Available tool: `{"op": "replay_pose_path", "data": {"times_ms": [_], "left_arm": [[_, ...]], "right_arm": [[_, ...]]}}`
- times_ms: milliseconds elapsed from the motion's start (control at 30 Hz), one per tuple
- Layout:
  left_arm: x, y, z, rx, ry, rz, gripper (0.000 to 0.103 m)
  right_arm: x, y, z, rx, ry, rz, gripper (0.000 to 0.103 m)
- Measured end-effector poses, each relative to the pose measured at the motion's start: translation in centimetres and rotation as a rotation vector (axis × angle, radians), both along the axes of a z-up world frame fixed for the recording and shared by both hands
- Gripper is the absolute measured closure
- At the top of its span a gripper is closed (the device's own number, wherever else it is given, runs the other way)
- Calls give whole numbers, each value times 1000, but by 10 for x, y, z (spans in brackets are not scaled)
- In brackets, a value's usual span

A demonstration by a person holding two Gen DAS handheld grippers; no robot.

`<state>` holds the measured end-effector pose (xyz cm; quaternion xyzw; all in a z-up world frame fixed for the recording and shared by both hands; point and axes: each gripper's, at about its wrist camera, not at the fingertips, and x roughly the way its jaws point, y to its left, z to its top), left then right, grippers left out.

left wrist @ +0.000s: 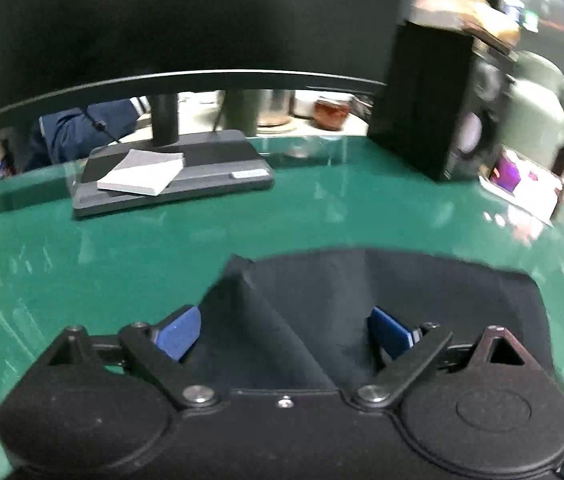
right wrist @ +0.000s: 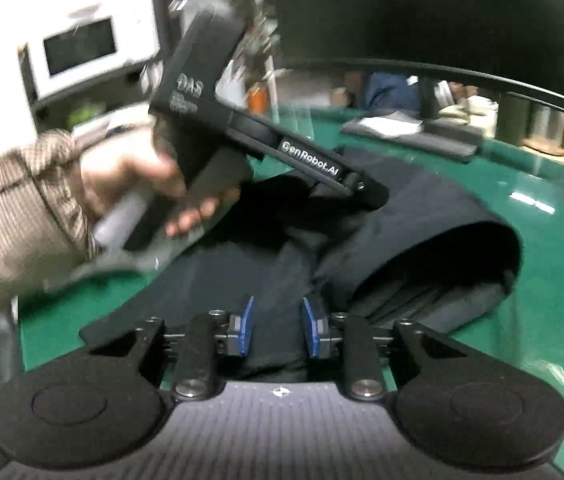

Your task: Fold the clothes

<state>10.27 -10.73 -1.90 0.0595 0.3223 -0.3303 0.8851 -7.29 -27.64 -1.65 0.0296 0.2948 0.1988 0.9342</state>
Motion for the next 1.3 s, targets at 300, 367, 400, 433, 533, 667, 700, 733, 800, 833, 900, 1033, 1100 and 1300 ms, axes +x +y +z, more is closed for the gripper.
{"op": "replay_pose_path", "data": {"times_ms": [300, 367, 400, 433, 533, 667, 700, 733, 800, 833, 900, 1033, 1100, 1300], "left_arm": [[16, 3, -7, -40, 31, 62, 9], [17, 4, -9, -47, 38, 67, 8], [18, 4, -10, -52, 41, 69, 8], [18, 5, -10, -55, 43, 70, 8], [18, 6, -10, -58, 45, 71, 7], [15, 7, -9, -62, 41, 66, 5], [15, 6, -9, -62, 41, 66, 5], [14, 6, -10, -64, 41, 64, 5], [12, 5, -10, -61, 41, 58, 4], [11, 4, -10, -57, 37, 57, 4], [11, 4, -10, -52, 32, 57, 3], [12, 3, -10, -44, 25, 63, 1], [13, 3, -11, -41, 24, 66, 1], [18, -1, -15, -38, 26, 64, 1]], "right_arm": [[38, 3, -12, -173, 48, 18, 0], [41, 5, -14, -174, 53, 26, 0], [43, 4, -15, -163, 61, 28, 0], [44, 4, -16, -158, 65, 30, 0], [48, 3, -18, -158, 66, 32, 0], [41, 9, -18, -155, 68, 33, 0], [40, 14, -18, -156, 67, 34, 0], [39, 16, -19, -156, 67, 34, 0], [38, 16, -18, -156, 67, 34, 0], [37, 16, -18, -156, 67, 34, 0], [34, 16, -17, -156, 67, 34, 0], [36, 15, -17, -156, 66, 34, 0], [37, 15, -17, -156, 66, 34, 0], [37, 17, -16, -156, 66, 33, 0]]}}
